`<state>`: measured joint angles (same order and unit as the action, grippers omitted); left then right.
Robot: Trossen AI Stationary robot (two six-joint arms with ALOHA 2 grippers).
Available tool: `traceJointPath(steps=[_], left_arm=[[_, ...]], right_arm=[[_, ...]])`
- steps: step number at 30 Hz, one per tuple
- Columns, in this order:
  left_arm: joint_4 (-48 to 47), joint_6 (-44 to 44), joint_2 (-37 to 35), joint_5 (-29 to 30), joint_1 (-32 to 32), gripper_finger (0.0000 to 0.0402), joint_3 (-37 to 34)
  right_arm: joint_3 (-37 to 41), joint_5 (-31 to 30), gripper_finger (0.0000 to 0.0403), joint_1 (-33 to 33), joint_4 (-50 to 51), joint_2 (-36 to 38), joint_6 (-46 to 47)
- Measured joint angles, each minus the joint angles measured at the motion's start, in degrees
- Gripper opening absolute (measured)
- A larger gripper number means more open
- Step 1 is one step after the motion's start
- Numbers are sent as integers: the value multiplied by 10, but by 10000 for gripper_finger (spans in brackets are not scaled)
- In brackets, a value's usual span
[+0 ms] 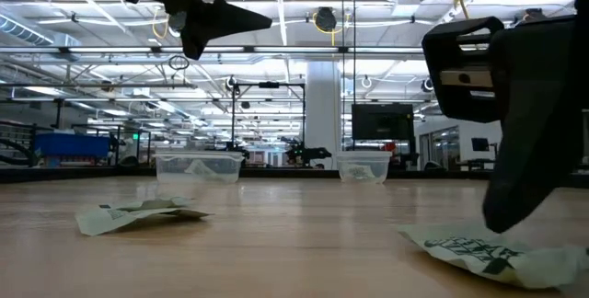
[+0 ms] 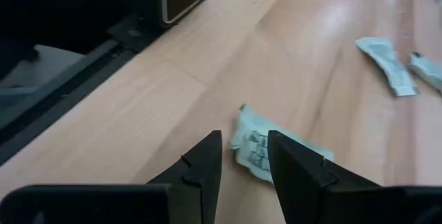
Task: Pick and place Stevia / Truvia into bins
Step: Put the stevia packet into the right transparent container
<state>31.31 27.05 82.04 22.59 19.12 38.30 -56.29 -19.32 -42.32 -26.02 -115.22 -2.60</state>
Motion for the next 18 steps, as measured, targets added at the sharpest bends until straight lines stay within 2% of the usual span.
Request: traceJointPath(steps=[18], left_arm=[[-3,0,0,0,0,225,0]], right_arm=[[0,2,107,6,21,0,20]])
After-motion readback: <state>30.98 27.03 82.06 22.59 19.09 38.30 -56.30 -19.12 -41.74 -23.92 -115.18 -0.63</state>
